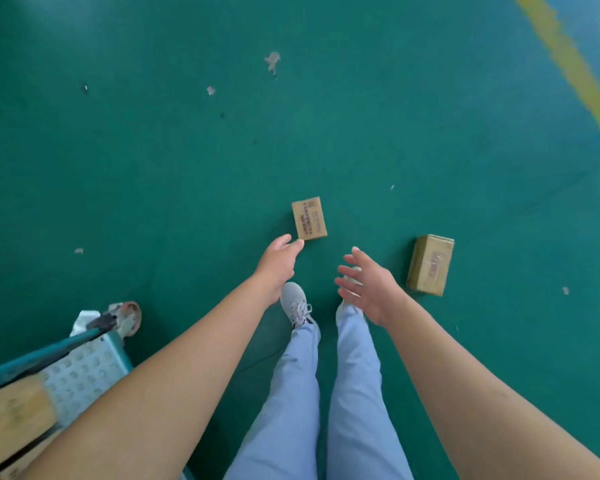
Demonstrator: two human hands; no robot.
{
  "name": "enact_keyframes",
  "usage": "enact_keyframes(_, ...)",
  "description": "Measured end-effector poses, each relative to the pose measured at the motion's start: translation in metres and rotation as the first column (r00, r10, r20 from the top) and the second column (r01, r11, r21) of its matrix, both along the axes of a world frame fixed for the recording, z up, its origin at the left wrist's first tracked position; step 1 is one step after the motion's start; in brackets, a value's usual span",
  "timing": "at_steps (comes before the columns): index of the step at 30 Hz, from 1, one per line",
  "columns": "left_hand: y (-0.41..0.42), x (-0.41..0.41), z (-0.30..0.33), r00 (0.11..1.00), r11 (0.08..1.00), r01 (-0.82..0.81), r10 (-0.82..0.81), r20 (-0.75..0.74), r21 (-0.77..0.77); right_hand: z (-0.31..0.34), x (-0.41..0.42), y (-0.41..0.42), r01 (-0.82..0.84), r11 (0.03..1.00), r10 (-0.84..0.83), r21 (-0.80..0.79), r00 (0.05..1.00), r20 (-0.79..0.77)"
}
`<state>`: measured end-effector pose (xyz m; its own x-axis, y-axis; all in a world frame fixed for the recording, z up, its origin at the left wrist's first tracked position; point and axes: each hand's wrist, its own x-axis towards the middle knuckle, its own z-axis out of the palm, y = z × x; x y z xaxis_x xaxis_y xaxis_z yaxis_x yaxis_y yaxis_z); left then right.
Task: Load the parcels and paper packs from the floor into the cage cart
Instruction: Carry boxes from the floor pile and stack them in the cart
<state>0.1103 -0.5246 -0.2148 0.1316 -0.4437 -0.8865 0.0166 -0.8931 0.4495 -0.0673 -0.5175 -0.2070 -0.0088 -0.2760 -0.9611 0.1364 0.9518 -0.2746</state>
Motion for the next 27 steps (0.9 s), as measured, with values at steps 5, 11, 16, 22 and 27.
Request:
enact_keyframes(5, -0.015, 0.012, -0.117, 0.998, 0.991, -0.054, 0.056, -0.018, 0.121, -0.113, 0.011, -0.030, -0.148, 0.983, 0.149, 0.108, 0.989, -0.005)
enact_keyframes(11, -0.032, 0.011, -0.270, 0.993, 0.970, -0.112, 0.118, -0.015, 0.216, -0.268, 0.019, -0.065, -0.316, 0.934, 0.335, 0.166, 0.937, -0.101)
enact_keyframes(16, -0.055, -0.001, -0.387, 0.992, 0.972, -0.118, 0.125, -0.021, 0.203, -0.388, 0.028, -0.101, -0.447, 0.885, 0.463, 0.125, 0.873, -0.155)
enact_keyframes(22, -0.076, -0.006, -0.489, 0.991, 0.971, -0.131, 0.131, 0.010, 0.200, -0.496, 0.044, -0.120, -0.516, 0.853, 0.519, 0.077, 0.826, -0.221)
enact_keyframes(27, -0.075, -0.008, -0.523, 0.986, 0.967, -0.160, 0.166, -0.015, 0.200, -0.524, 0.054, -0.118, -0.521, 0.853, 0.515, 0.034, 0.830, -0.214)
